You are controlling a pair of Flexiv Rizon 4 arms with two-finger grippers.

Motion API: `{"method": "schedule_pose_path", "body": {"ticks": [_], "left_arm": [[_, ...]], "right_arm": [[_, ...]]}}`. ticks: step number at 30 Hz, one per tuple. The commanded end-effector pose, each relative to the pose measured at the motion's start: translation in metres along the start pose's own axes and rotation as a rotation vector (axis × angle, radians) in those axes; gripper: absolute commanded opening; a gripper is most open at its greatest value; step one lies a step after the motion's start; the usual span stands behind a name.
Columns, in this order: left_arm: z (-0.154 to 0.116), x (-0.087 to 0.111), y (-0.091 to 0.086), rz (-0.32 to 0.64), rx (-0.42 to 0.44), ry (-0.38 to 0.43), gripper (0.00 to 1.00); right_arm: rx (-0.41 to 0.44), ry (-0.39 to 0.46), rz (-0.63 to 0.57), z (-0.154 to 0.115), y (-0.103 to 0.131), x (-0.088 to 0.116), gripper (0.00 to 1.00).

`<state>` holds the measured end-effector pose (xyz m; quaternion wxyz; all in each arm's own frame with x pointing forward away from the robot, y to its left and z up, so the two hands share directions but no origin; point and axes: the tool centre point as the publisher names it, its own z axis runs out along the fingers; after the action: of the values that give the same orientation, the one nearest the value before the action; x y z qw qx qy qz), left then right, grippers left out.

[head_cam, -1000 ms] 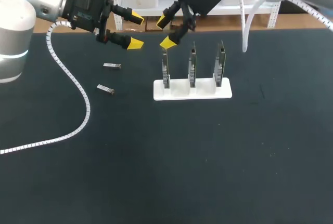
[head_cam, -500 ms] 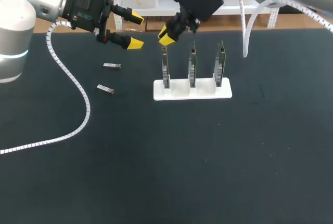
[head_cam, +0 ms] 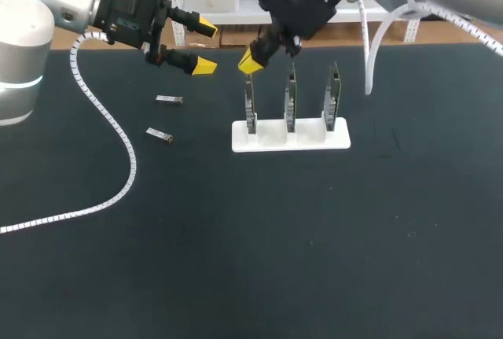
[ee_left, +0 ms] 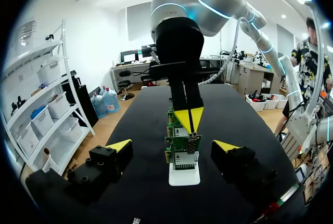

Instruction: Pick up the optical module with the left hand, and insert it into the network port with the right hand.

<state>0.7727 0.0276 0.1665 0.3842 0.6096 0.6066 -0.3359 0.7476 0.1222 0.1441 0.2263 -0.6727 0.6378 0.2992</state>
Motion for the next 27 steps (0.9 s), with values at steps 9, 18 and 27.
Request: {"method": "schedule_pose_path", "body": {"ticks": [9,18,27], "left_arm": [[0.000,-0.001,0.001,-0.001,0.001,0.004,1.00],[0.000,-0.001,0.001,-0.001,0.001,0.004,1.00],[0.000,-0.001,0.001,-0.001,0.001,0.004,1.00]], "right_arm": [[-0.009,-0.016,0.019,0.008,0.000,0.010,0.00],[-0.007,-0.013,0.021,0.010,-0.002,0.016,0.00],[0.025,-0.091,-0.060,0.002,-0.003,0.004,0.00]]}}
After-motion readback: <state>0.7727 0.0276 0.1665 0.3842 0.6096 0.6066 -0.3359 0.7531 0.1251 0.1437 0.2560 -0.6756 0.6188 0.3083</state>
